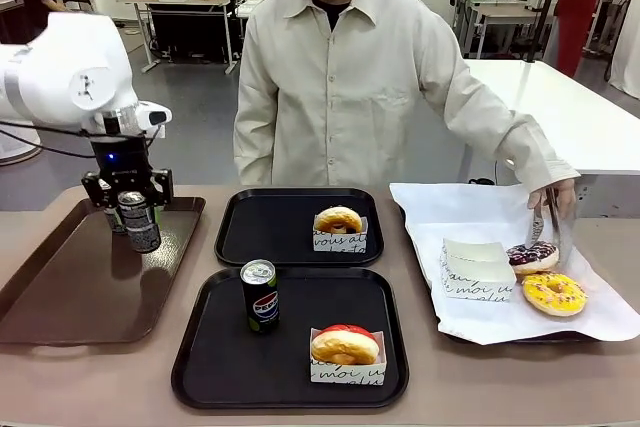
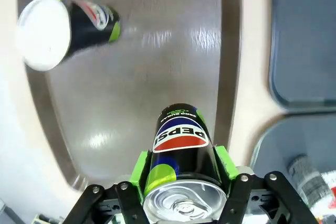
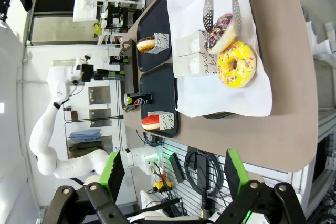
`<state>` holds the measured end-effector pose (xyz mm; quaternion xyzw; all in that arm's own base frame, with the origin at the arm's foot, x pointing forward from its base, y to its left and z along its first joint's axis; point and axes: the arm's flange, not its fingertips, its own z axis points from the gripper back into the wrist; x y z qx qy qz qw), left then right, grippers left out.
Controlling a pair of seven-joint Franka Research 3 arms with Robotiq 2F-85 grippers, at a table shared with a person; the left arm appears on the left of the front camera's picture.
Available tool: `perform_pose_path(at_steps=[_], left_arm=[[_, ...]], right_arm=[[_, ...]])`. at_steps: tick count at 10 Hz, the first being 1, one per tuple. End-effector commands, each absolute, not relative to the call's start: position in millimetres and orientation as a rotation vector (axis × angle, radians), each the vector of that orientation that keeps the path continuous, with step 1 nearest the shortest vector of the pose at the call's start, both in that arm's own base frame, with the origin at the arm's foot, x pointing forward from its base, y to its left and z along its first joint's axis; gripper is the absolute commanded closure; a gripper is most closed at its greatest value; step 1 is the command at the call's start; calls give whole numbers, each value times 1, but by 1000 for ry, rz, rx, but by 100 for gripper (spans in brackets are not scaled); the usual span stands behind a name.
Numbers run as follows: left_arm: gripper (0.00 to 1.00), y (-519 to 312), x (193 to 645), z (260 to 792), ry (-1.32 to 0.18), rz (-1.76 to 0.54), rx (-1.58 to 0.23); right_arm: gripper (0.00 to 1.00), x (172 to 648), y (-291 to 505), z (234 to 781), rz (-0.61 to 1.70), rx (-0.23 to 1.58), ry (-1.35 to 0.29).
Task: Set up donuts and drinks on trays.
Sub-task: Pick up one Pepsi coke from the Handle tray and place it on the Flat Tray without a Pepsi coke.
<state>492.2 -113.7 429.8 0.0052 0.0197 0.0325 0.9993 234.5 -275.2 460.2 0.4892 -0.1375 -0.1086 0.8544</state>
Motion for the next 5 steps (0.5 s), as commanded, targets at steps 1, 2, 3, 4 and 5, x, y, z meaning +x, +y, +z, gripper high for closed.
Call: perform_pose_path(at_steps=[1,2,3,4,5], left_arm=[[100,-126,464,487,53,78,18],[100,-130,449,507,50,56,13],[100,-130,443,518,25,59,4],[100,-127,439,523,22,61,-15],[100,-124,434,524,26,63,-36]], right_arm=[[0,235,-276,460,-222,1048,-302],[0,235,-276,460,-222,1048,-302],[0,235,-276,460,-222,1048,-302],[0,235,-276,460,-222,1048,-302],[0,235,-276,460,-222,1048,-302]])
